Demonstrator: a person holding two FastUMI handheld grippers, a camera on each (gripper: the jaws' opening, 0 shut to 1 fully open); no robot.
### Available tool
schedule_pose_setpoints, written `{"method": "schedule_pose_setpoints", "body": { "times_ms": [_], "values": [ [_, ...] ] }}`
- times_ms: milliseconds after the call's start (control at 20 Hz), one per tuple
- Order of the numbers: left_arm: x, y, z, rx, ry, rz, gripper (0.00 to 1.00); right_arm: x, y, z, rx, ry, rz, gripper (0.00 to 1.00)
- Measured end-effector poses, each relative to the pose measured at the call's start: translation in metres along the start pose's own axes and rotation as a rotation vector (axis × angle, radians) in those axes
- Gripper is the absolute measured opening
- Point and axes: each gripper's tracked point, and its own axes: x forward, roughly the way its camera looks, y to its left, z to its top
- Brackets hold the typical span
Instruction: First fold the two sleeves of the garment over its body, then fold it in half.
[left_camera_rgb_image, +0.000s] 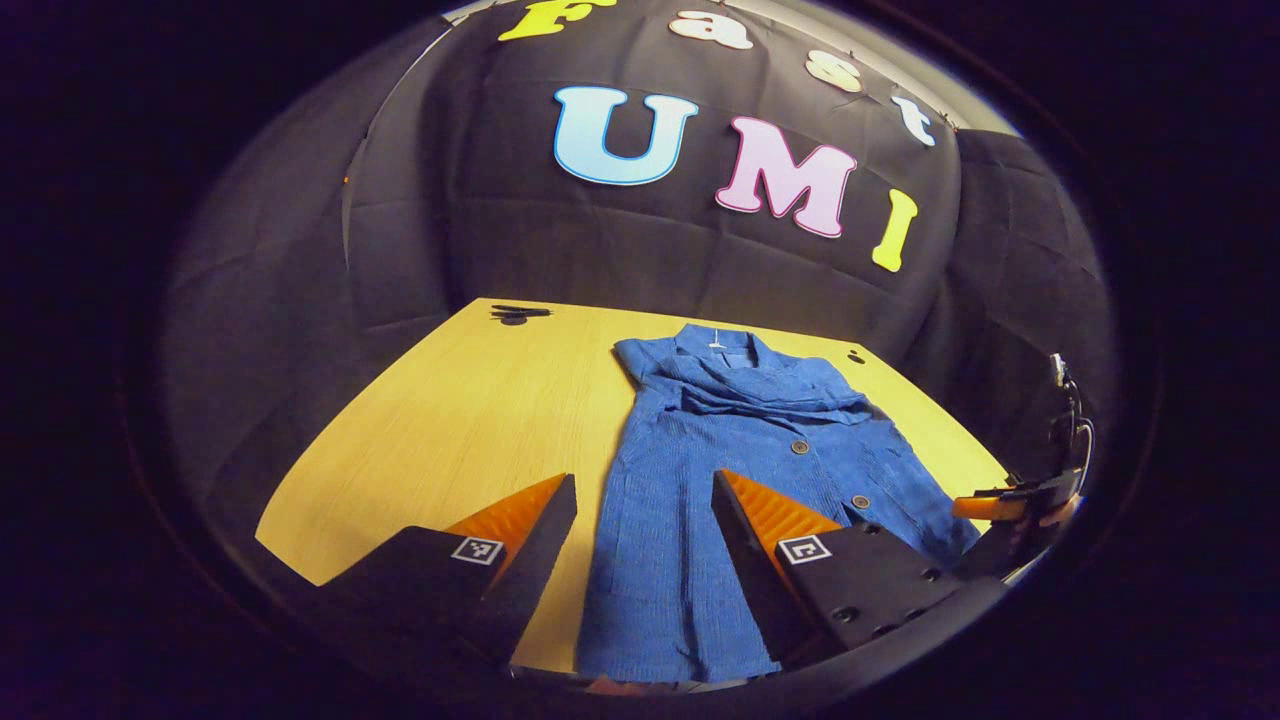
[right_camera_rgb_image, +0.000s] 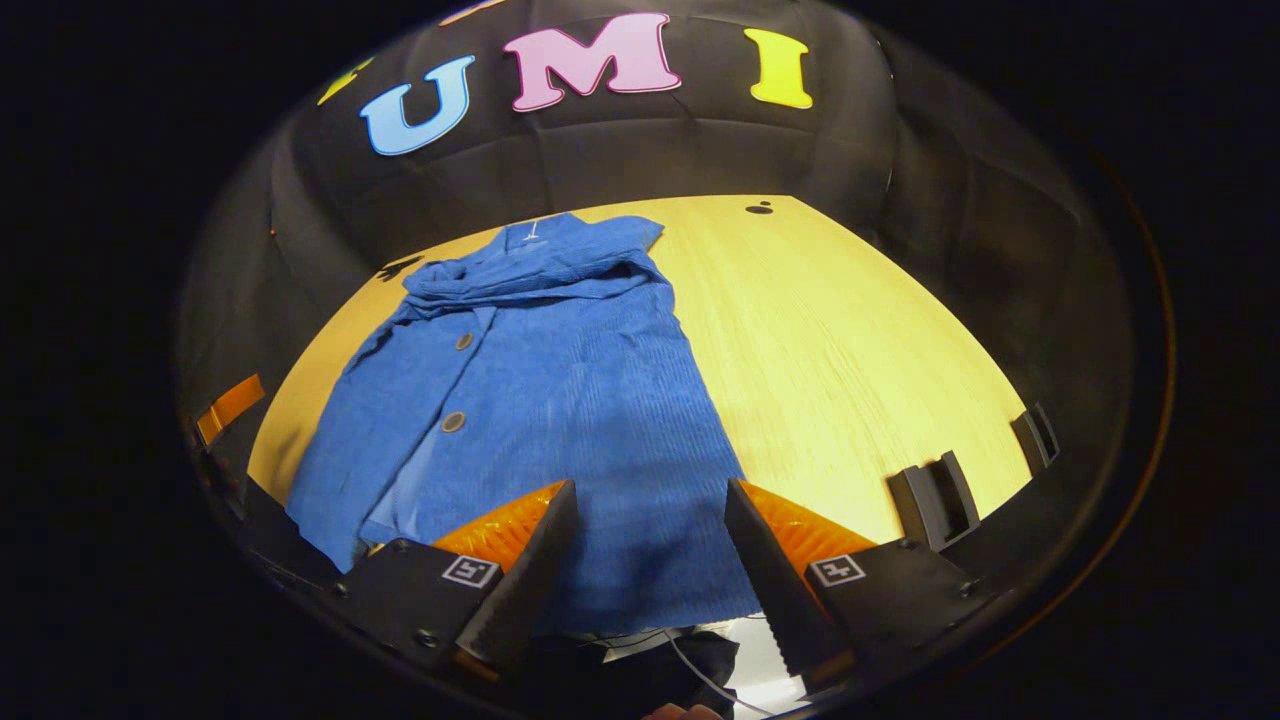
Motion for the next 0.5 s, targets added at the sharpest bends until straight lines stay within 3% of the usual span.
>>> {"method": "schedule_pose_setpoints", "body": {
  "times_ms": [150,500],
  "values": [
    [0.010,0.007,-0.014,0.009,0.004,0.020,0.83,0.001,-0.012,-0.010,-0.006,0.019,-0.026,0.96],
    [0.005,0.007,-0.071,0.053,0.135,0.001,0.83,-0.004,-0.021,-0.024,0.011,0.045,-0.044,0.97]
  ]
}}
